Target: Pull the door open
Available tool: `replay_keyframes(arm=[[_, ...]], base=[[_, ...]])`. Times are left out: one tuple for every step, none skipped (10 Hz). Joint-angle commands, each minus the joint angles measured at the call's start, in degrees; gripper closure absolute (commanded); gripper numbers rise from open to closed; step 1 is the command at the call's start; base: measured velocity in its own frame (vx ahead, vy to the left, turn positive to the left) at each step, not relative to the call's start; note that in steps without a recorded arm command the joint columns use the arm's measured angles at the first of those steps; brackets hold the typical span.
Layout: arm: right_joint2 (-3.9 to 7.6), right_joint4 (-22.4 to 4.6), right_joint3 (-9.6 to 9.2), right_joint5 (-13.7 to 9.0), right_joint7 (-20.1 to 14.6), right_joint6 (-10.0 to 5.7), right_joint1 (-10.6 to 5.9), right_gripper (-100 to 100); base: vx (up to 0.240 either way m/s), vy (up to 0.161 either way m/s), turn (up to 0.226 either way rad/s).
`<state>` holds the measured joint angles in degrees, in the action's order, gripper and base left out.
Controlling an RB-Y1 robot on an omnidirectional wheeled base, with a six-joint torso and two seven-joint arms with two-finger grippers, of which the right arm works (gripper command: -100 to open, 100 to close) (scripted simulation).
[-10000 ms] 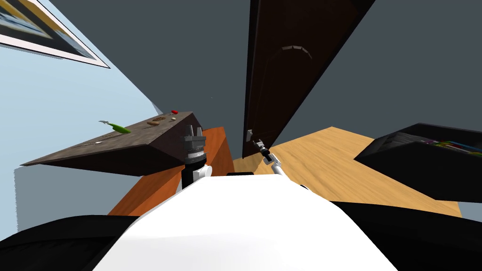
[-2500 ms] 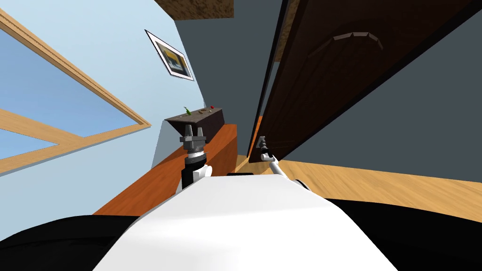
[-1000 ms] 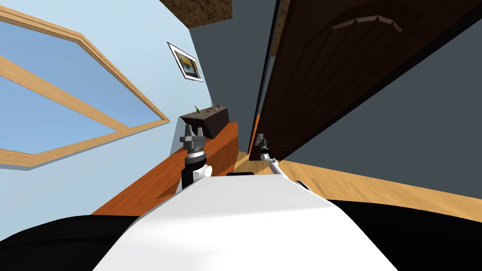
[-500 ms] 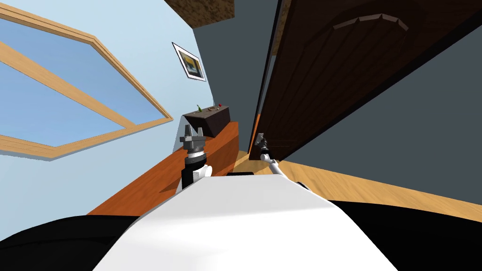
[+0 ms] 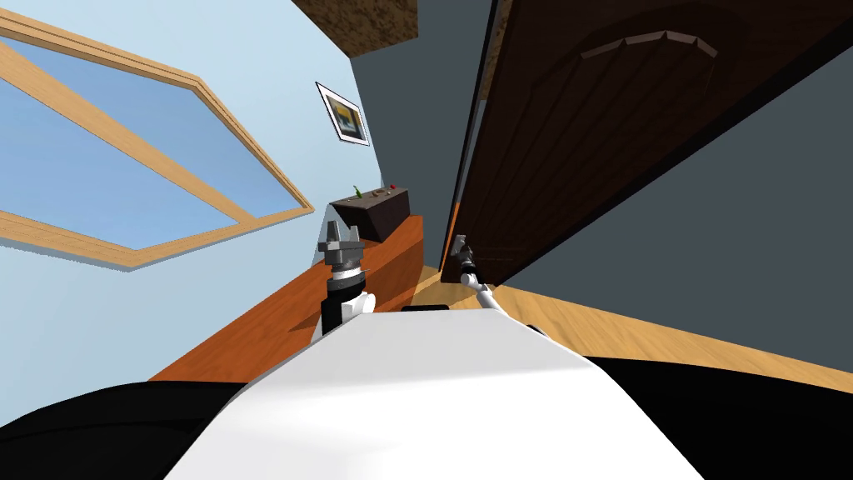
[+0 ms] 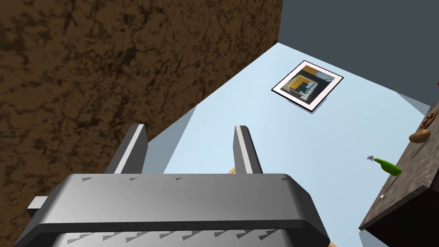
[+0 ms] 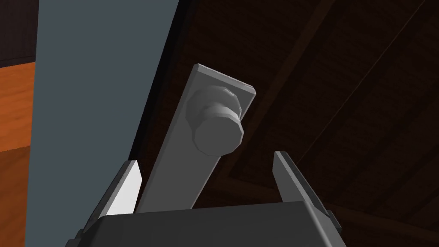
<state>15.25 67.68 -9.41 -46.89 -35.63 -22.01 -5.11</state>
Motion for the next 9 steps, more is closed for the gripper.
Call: replay_keyframes(arm=[[0.07,0.35,-0.33,-1.04,-2.20,-0.28,0.23,-100],[0.15,0.97,-0.80,-2.64,-4.22,-0.59,0.64,-100],[0.15,0.97,-0.80,-2.64,-4.47,-0.59,0.64,-100],[0.23,1.57,-1.25,-4.18,-6.63,-0.88,1.04,-100],[0.30,2.13,-1.67,-5.63,-8.17,-1.16,1.41,-100],[0.30,2.13,-1.67,-5.63,-8.66,-1.16,1.41,-100],[0.36,2.63,-2.05,-6.92,-10.37,-1.41,1.75,-100],[0.42,3.10,-2.40,-8.12,-11.93,-1.64,2.06,-100],[0.47,3.48,-2.69,-9.12,-13.15,-1.83,2.32,-100]], base=[[-0.057,-0.034,0.029],[-0.065,-0.040,0.059],[-0.049,-0.037,0.027],[-0.052,-0.037,0.056],[-0.076,-0.043,0.092],[-0.056,-0.036,0.027],[-0.049,-0.034,0.038],[-0.059,-0.036,0.076],[-0.066,-0.051,0.068]])
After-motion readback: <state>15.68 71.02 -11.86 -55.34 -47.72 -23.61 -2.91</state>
